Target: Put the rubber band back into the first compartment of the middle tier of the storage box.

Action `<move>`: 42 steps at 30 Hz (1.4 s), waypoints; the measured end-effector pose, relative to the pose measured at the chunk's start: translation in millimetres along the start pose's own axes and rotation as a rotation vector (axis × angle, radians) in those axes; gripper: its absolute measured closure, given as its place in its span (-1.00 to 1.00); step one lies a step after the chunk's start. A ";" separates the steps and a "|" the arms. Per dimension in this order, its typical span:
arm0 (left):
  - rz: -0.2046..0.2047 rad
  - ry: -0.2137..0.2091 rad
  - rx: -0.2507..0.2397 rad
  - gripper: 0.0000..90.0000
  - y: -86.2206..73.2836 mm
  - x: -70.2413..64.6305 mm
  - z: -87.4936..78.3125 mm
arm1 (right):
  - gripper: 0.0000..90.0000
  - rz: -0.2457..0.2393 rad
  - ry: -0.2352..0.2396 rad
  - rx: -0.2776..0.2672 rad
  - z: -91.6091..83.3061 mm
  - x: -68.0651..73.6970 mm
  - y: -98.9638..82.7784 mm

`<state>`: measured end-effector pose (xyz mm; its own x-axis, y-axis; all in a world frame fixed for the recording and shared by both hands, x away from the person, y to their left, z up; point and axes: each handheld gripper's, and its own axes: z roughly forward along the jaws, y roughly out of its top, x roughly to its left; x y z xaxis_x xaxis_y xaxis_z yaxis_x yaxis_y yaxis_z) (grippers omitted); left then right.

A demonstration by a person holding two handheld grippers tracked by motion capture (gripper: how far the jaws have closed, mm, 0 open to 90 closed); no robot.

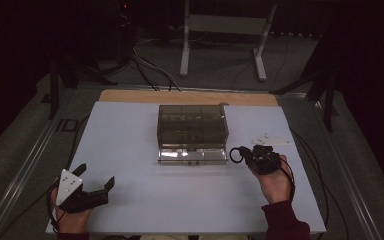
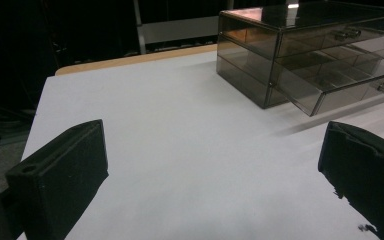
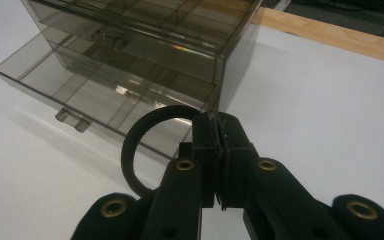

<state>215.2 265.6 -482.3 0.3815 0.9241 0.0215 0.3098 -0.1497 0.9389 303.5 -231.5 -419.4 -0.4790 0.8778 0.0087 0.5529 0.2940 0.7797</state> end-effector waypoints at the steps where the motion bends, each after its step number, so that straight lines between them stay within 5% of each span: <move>1: 0.000 0.000 0.000 -0.99 -0.1 0.1 0.1 | 0.97 -0.002 0.003 -0.001 1.4 2.0 2.5; 21: 0.000 -0.001 0.001 -0.99 -0.6 -0.3 0.3 | 0.97 -0.014 0.023 -0.018 9.5 13.5 21.3; 42: -0.002 -0.002 0.001 -0.99 -1.2 0.1 0.4 | 0.97 -0.002 0.094 -0.034 28.6 27.4 43.2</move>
<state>215.2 265.7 -483.6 0.3829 0.9236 0.0188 0.3116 -0.1483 0.9386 333.7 -183.9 -403.4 -0.5427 0.8374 0.0646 0.5290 0.2811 0.8007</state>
